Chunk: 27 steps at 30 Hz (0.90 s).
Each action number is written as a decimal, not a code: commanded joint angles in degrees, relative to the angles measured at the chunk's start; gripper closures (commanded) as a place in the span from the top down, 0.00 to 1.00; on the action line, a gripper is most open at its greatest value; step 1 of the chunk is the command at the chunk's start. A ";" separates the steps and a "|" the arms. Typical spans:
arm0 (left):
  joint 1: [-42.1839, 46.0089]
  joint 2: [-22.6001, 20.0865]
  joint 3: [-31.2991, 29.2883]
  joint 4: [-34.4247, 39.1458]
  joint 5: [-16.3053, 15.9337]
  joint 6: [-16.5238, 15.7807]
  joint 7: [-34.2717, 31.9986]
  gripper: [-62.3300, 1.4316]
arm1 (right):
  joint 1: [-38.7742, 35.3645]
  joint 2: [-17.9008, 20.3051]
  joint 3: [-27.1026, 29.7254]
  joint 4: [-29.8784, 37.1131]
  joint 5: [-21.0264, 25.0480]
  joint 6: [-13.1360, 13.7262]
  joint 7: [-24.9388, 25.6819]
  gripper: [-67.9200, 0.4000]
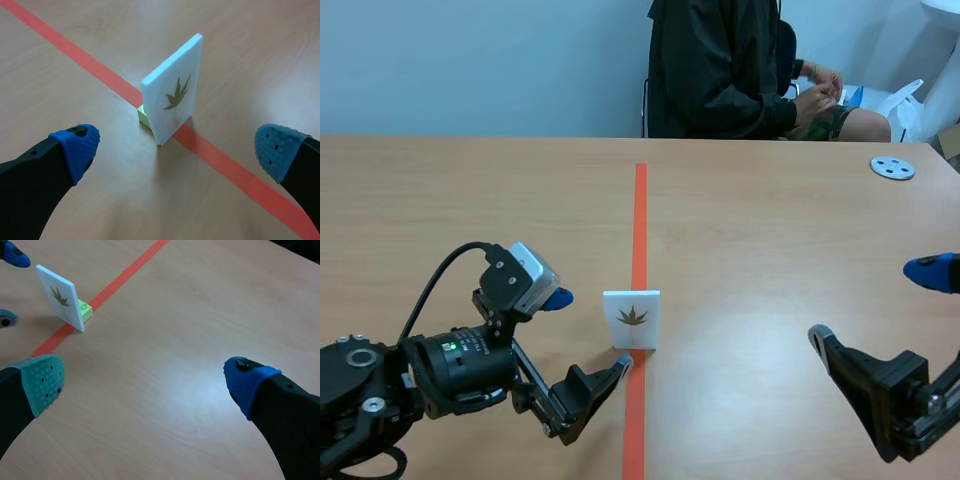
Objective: Sort the leaf by its shape. The table is split by an orange tape line. A compound leaf with several leaflets goes to the left side, a simple leaf with one blade goes to the right side. Return to the home posture when a red brick is placed on the table.
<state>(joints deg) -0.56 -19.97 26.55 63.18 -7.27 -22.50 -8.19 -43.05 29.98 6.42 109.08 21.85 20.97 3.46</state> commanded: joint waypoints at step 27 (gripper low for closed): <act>-11.82 8.66 11.50 -16.76 2.45 9.75 -10.03 0.61 | 0.26 -0.02 0.66 1.01 0.17 -0.02 -0.13 1.00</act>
<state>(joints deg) -12.08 -11.44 38.13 45.34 -4.51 -13.04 -17.41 -43.05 29.98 6.42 109.08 21.85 20.97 2.90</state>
